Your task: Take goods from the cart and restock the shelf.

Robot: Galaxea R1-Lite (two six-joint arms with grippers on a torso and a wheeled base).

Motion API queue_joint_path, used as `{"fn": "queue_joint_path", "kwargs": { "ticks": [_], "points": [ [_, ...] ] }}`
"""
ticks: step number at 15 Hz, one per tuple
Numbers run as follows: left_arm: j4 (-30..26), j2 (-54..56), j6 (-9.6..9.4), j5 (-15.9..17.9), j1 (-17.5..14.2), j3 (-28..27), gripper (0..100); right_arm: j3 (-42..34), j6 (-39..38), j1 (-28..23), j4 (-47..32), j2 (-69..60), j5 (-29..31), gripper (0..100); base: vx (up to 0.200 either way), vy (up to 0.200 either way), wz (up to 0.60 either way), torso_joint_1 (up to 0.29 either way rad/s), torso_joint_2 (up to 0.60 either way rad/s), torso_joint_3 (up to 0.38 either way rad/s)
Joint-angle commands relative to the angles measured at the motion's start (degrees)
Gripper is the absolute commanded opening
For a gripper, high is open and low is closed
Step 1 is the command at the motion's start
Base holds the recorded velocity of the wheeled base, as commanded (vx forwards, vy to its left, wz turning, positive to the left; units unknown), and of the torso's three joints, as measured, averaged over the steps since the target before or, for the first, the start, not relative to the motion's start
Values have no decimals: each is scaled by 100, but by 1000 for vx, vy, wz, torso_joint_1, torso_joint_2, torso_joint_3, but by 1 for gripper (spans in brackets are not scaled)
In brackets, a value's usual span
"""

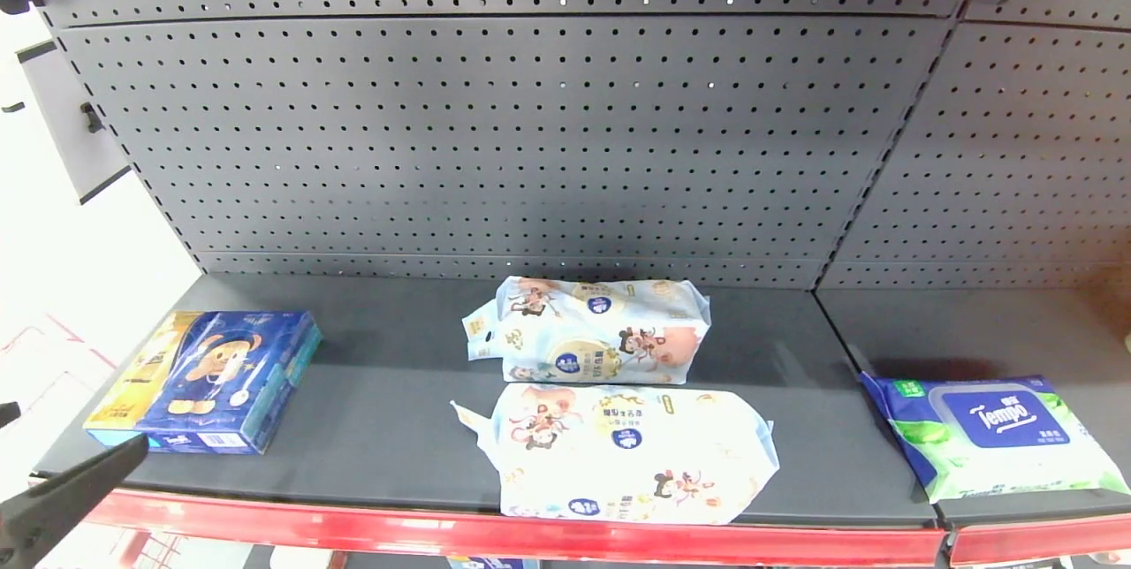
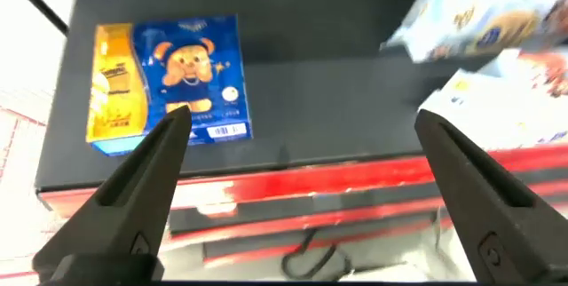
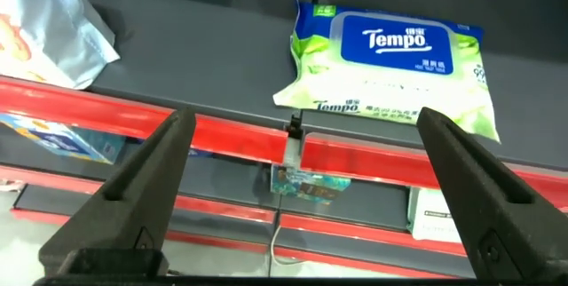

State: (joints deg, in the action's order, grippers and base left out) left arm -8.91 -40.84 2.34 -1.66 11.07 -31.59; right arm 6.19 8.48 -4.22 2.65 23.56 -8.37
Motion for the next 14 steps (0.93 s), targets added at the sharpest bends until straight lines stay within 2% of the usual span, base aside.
{"fn": "queue_joint_path", "kwargs": {
  "ticks": [1,2,4,5,7,8,9,10,12,14],
  "points": [
    [-14,551,82,-10,-87,30,100,93,13,0,34,245,-6,100,0,0,0,0,0,0],
    [-58,665,91,-80,-105,74,100,172,13,0,26,289,-15,100,0,0,0,0,0,0],
    [-902,788,100,-652,-228,21,100,321,13,9,8,438,-182,100,0,0,0,0,0,0],
    [-1139,867,118,-696,-316,30,100,339,13,9,26,570,-375,100,0,0,0,0,0,0],
    [-1412,946,276,-722,-588,56,100,339,13,17,34,816,-762,100,0,0,0,0,0,0],
    [-1420,946,284,-722,-597,56,100,339,13,26,34,825,-780,100,0,0,0,0,0,0],
    [-1552,990,311,-722,-940,47,100,339,74,123,34,1054,-894,100,0,0,0,0,0,0],
    [-1631,1052,311,-722,-1107,65,100,348,145,237,34,1203,-894,100,0,0,0,0,0,0],
    [-1781,1236,311,-722,-1186,153,100,497,145,545,78,1757,-885,100,0,0,0,0,0,0],
    [-1772,1430,276,-713,-1177,381,100,725,110,844,491,2618,-885,100,0,0,0,0,0,0]
  ]
}}
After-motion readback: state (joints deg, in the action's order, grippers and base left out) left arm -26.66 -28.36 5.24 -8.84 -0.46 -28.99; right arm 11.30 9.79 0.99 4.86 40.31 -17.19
